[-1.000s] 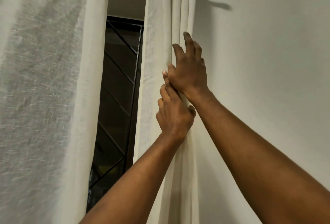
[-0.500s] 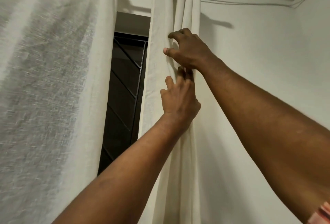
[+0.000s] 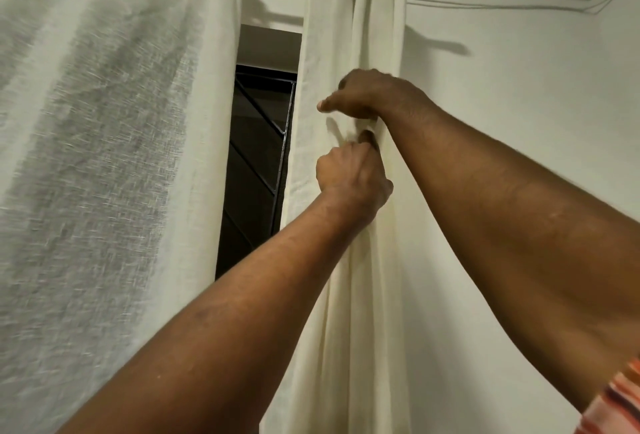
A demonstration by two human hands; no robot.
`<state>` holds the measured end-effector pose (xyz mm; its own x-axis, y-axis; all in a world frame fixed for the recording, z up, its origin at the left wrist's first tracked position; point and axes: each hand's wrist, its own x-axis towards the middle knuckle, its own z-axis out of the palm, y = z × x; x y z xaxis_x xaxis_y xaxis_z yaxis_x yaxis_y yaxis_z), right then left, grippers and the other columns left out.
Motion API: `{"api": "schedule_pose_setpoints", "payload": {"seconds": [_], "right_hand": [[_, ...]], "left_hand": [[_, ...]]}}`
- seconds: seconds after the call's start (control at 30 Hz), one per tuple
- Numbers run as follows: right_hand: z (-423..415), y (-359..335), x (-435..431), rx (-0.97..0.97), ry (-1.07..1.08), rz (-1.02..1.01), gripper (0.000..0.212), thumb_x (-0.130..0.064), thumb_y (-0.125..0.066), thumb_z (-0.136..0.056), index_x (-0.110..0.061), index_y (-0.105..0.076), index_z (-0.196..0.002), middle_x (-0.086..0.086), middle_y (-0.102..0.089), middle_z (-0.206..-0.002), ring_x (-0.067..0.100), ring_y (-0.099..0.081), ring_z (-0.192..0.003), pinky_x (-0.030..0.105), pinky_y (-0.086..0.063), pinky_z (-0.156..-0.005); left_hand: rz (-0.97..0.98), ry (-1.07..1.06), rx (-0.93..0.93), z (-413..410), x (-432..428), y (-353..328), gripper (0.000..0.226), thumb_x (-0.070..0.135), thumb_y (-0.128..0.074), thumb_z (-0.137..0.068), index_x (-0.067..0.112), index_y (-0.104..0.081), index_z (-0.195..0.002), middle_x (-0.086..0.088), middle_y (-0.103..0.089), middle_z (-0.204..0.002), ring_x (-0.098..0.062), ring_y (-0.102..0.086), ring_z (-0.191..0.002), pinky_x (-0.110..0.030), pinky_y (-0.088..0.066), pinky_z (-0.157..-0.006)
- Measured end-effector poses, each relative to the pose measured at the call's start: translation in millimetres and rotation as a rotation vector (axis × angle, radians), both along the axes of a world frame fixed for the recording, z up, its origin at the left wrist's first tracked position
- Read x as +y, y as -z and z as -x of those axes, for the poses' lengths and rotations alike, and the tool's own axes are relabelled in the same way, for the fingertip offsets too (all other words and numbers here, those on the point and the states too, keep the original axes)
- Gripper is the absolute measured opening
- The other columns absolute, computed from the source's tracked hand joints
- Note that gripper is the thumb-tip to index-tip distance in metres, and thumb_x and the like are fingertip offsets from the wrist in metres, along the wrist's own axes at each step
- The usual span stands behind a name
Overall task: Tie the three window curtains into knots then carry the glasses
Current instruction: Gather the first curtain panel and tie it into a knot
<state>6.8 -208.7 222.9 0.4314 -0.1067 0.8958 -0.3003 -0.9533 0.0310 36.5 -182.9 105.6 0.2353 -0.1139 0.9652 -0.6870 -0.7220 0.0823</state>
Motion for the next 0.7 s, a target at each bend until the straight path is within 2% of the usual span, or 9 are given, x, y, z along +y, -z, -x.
{"api": "schedule_pose_setpoints", "payload": {"seconds": [0.1,0.17,0.23,0.37,0.43,0.5,0.6,0.7], "right_hand": [[-2,2,4,0.235,0.028,-0.133,0.048,-0.055,-0.068,-0.074,-0.019,-0.061,-0.105,0.008,-0.069,-0.100,0.028,-0.068,-0.085,0.040,-0.053,-0.081],[-1,4,6,0.289,0.036,-0.163,0.040,-0.052,-0.069,-0.076,-0.018,-0.060,-0.096,0.007,-0.068,-0.087,0.027,-0.070,-0.078,0.036,-0.053,-0.071],[-2,6,4,0.219,0.029,-0.108,0.036,-0.047,-0.068,-0.079,-0.016,-0.060,-0.095,0.003,-0.064,-0.085,0.023,-0.067,-0.078,0.034,-0.051,-0.072],[-13,17,-2,-0.175,0.028,0.146,0.016,-0.031,-0.057,-0.079,-0.017,-0.051,-0.087,0.000,-0.053,-0.085,0.023,-0.055,-0.079,0.032,-0.037,-0.067],[-17,25,-5,-0.204,0.026,0.164,0.013,-0.026,-0.054,-0.079,-0.017,-0.049,-0.086,-0.001,-0.050,-0.084,0.022,-0.053,-0.079,0.031,-0.038,-0.068],[-20,36,-10,-0.080,0.063,0.079,0.013,-0.024,-0.055,-0.081,-0.014,-0.050,-0.088,0.000,-0.053,-0.086,0.021,-0.055,-0.078,0.031,-0.040,-0.067],[-30,74,-15,0.294,0.040,-0.137,0.007,-0.017,-0.060,-0.080,-0.011,-0.060,-0.077,0.006,-0.065,-0.084,0.019,-0.060,-0.067,0.027,-0.044,-0.059],[-40,130,-22,0.568,0.073,-0.155,0.009,-0.018,-0.056,-0.083,-0.013,-0.057,-0.076,0.008,-0.065,-0.090,0.019,-0.062,-0.072,0.030,-0.051,-0.061]], "left_hand": [[-0.053,0.030,0.022,-4,2,2,0.027,0.033,-0.058,-0.087,0.018,-0.056,-0.109,0.001,-0.049,-0.085,-0.020,-0.049,-0.076,-0.032,-0.039,-0.066],[-0.065,0.058,0.043,-7,1,2,0.025,0.037,-0.057,-0.087,0.018,-0.057,-0.101,0.002,-0.051,-0.081,-0.019,-0.052,-0.074,-0.032,-0.040,-0.065],[-0.066,0.083,0.057,-8,0,1,0.027,0.042,-0.056,-0.087,0.018,-0.056,-0.100,0.002,-0.053,-0.081,-0.018,-0.054,-0.074,-0.032,-0.040,-0.065],[-0.089,0.144,0.059,-3,1,4,0.031,0.041,-0.053,-0.090,0.021,-0.057,-0.113,0.004,-0.055,-0.086,-0.017,-0.053,-0.075,-0.031,-0.040,-0.067],[-0.100,0.160,0.054,-3,-1,9,0.031,0.041,-0.053,-0.092,0.020,-0.057,-0.114,0.003,-0.054,-0.087,-0.015,-0.053,-0.074,-0.030,-0.040,-0.068],[-0.113,0.170,0.089,-8,-6,18,0.031,0.038,-0.053,-0.092,0.018,-0.058,-0.115,0.002,-0.057,-0.089,-0.016,-0.056,-0.076,-0.030,-0.044,-0.071],[-0.212,0.184,0.234,-20,-13,49,0.033,0.036,-0.048,-0.093,0.015,-0.054,-0.119,-0.002,-0.061,-0.099,-0.022,-0.061,-0.089,-0.032,-0.047,-0.079],[-0.373,0.167,0.388,-32,-17,95,0.037,0.038,-0.046,-0.093,0.018,-0.051,-0.124,-0.001,-0.063,-0.115,-0.023,-0.061,-0.104,-0.032,-0.045,-0.083]]}}
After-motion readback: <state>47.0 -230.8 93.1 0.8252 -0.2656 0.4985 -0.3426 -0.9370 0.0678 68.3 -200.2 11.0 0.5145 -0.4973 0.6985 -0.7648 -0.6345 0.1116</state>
